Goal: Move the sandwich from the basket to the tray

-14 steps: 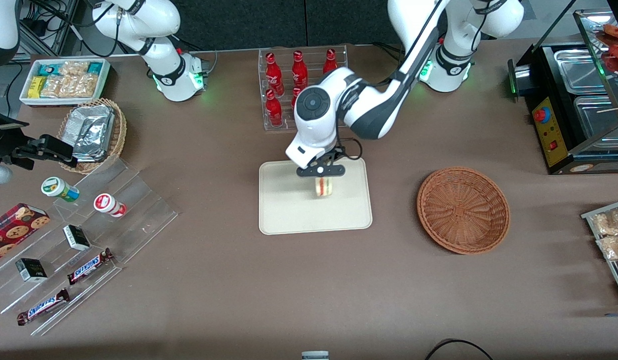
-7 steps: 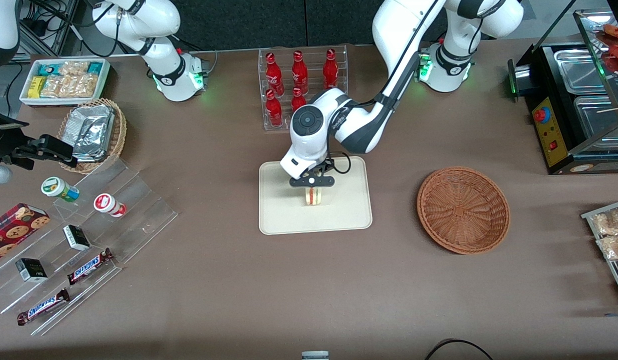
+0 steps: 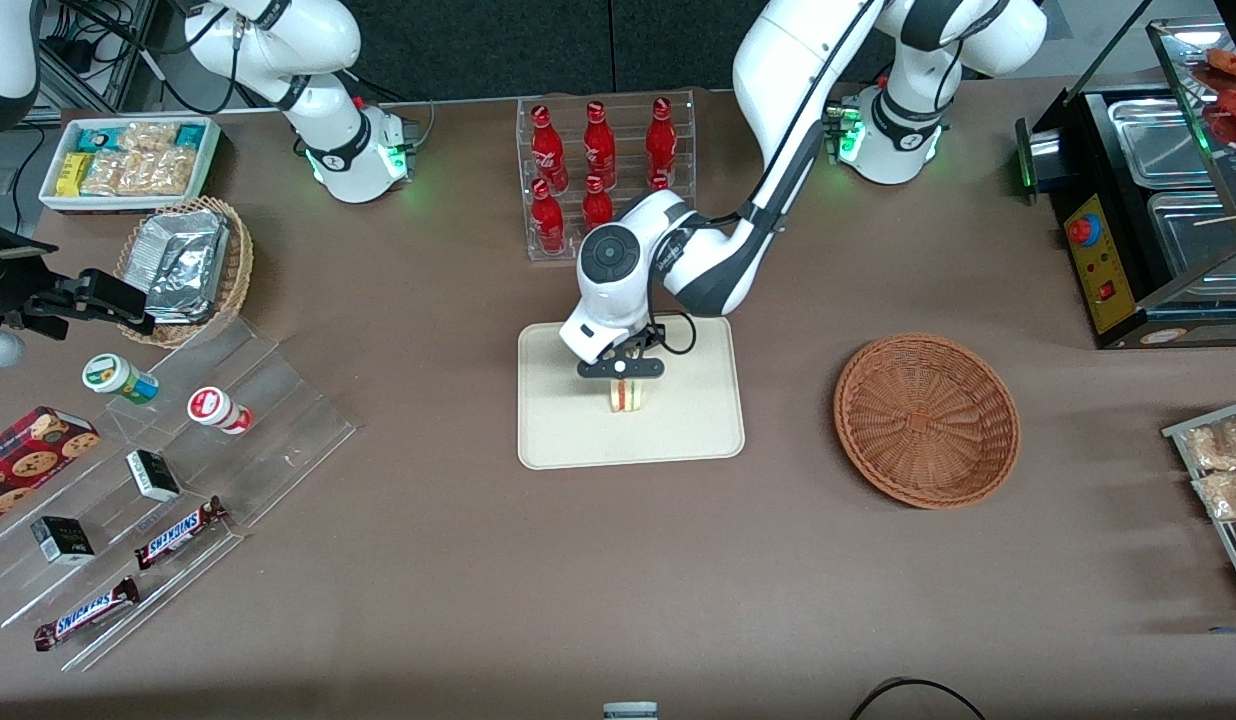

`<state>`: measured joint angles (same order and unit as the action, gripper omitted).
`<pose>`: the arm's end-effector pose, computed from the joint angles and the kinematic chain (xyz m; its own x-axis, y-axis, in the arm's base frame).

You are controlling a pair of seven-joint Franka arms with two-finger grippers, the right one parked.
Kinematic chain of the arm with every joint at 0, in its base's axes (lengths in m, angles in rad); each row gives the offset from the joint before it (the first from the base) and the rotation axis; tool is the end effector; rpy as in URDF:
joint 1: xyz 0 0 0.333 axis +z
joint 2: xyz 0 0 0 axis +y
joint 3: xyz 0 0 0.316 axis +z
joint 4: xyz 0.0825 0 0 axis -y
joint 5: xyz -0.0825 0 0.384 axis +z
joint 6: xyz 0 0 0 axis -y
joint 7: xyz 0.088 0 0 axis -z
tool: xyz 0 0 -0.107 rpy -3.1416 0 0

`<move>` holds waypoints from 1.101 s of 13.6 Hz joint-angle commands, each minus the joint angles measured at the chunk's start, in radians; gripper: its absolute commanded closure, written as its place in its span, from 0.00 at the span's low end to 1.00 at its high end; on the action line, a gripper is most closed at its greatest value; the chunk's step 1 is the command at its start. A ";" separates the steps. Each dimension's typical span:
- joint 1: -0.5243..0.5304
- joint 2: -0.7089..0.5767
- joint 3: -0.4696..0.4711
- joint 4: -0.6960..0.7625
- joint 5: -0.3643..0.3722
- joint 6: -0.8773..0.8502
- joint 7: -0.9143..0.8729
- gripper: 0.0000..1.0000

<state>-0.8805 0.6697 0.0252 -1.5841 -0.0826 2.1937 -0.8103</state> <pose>0.4502 -0.5259 0.2393 0.9970 0.0006 -0.0769 -0.0002 -0.9999 -0.0106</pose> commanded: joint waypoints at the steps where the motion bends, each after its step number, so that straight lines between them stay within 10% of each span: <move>1: -0.011 0.002 0.012 0.035 -0.006 -0.023 -0.004 0.00; 15: 0.328 -0.705 0.050 0.032 0.081 -0.784 0.296 0.00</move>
<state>-0.6244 0.0130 0.0807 -1.5155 -0.0186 1.4360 -0.6101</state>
